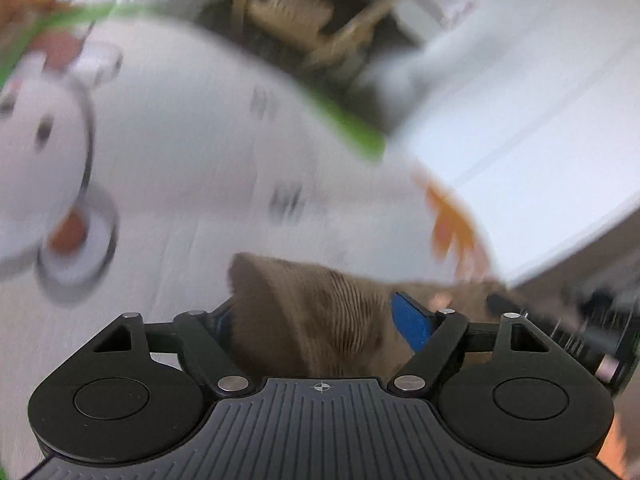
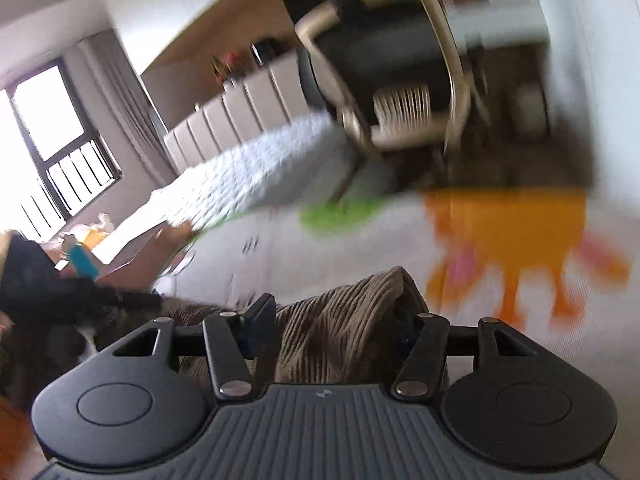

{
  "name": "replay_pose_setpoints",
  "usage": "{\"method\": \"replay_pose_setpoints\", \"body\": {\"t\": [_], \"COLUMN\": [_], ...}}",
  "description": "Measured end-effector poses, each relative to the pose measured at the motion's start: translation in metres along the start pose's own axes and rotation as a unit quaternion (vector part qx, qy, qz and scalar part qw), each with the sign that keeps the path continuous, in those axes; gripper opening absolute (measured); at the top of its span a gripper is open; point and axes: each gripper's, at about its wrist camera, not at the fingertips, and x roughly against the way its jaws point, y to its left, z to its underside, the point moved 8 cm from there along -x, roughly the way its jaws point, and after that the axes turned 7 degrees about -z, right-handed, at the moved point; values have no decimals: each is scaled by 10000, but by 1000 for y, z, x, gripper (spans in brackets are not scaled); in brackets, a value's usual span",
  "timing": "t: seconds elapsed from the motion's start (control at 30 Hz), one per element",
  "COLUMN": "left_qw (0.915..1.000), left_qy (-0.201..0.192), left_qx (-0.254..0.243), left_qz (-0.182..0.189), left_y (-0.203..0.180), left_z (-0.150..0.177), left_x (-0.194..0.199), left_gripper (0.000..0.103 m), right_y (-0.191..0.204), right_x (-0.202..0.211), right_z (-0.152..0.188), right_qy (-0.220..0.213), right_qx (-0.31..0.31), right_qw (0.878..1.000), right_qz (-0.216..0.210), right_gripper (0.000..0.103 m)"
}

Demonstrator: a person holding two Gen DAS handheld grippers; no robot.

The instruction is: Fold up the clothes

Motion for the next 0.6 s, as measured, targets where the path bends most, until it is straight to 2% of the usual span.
{"method": "replay_pose_setpoints", "body": {"t": [0.13,0.23,0.37,0.5,0.6], "left_qw": [9971,9944,9915,9940,9977], "left_qy": [-606,-328,-4,-45,-299], "left_qx": [-423,-762,-849,-717,-382], "left_qz": [-190,-658,-981,-820,-481], "left_y": [-11,-3,9,7,2], "left_z": [-36,-18,8,7,-2], "left_x": [10,0,-11,-3,6], "left_gripper": [78,78,80,86,89], "right_y": [3,5,7,9,6], "right_x": [-9,-15,-18,-19,-23], "right_z": [-6,-12,-3,5,14], "right_qy": [50,87,139,192,272], "right_qx": [607,1059,1229,1474,1536], "right_qw": [9963,9886,9847,9795,9773], "right_qz": [613,1071,1224,1357,1436], "right_gripper": [58,58,58,58,58]}}
